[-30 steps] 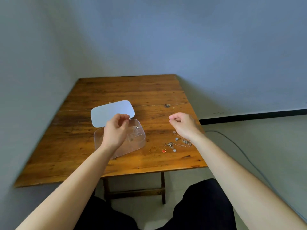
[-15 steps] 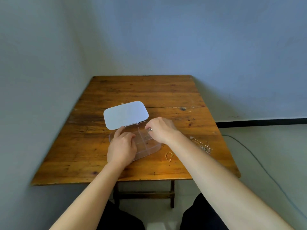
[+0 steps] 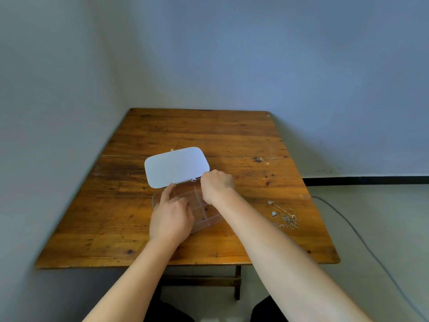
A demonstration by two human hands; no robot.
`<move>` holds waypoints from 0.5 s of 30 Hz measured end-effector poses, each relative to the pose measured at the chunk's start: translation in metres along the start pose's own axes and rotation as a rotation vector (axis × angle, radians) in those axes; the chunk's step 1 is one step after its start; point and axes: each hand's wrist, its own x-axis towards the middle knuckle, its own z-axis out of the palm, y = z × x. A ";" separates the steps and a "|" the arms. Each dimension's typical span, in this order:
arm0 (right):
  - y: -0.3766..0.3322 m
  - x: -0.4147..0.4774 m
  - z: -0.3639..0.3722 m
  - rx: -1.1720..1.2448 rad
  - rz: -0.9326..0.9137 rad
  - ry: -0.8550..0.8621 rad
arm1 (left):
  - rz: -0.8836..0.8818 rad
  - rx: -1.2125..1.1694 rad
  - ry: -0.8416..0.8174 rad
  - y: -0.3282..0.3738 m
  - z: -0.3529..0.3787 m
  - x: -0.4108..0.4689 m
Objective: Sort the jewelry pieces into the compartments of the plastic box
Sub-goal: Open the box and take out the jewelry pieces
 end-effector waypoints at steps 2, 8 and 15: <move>0.000 0.003 0.000 0.020 0.016 -0.004 | 0.014 0.038 -0.006 0.000 0.001 0.001; 0.003 0.002 0.000 0.058 0.021 0.012 | 0.024 0.052 -0.023 -0.002 0.001 0.002; 0.026 -0.003 0.001 0.586 0.066 -0.067 | 0.014 0.056 -0.021 0.000 0.000 0.003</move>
